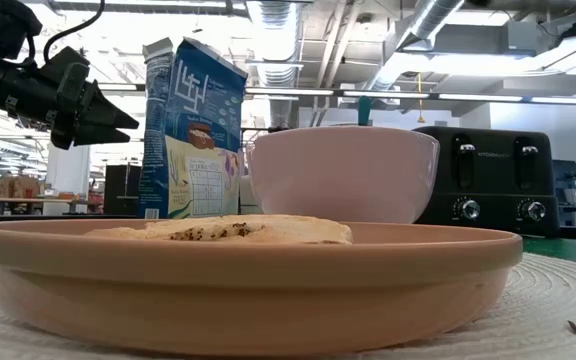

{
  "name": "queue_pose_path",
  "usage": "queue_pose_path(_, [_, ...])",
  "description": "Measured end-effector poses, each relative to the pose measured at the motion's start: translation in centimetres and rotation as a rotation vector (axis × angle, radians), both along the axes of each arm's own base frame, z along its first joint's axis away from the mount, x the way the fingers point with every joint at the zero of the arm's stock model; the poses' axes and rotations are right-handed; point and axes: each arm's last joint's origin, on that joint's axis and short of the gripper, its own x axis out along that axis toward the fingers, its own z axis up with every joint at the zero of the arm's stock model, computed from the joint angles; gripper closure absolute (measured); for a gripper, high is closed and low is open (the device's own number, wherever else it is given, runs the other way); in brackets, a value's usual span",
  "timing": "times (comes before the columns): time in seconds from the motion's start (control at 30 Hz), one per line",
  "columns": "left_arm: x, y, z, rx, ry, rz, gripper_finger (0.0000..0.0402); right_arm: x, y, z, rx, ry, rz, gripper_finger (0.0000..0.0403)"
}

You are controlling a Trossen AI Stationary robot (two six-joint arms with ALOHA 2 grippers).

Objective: Arrange a breakfast setting
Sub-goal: Put the apple from the bin into the orange plate

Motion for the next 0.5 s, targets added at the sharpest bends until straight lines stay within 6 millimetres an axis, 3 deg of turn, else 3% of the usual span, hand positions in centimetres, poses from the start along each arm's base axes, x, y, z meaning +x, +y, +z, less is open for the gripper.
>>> queue_pose_path(0.2, [0.0,0.0,0.0,0.000,0.001,0.000,0.0113,3.6,-0.9,-0.7,0.025,-0.090,-0.044,0.0103])
queue_pose_path(0.5, [0.0,0.0,0.0,0.000,0.000,0.000,0.0113,6.9,1.7,-3.5,0.111,-0.075,-0.003,0.0103])
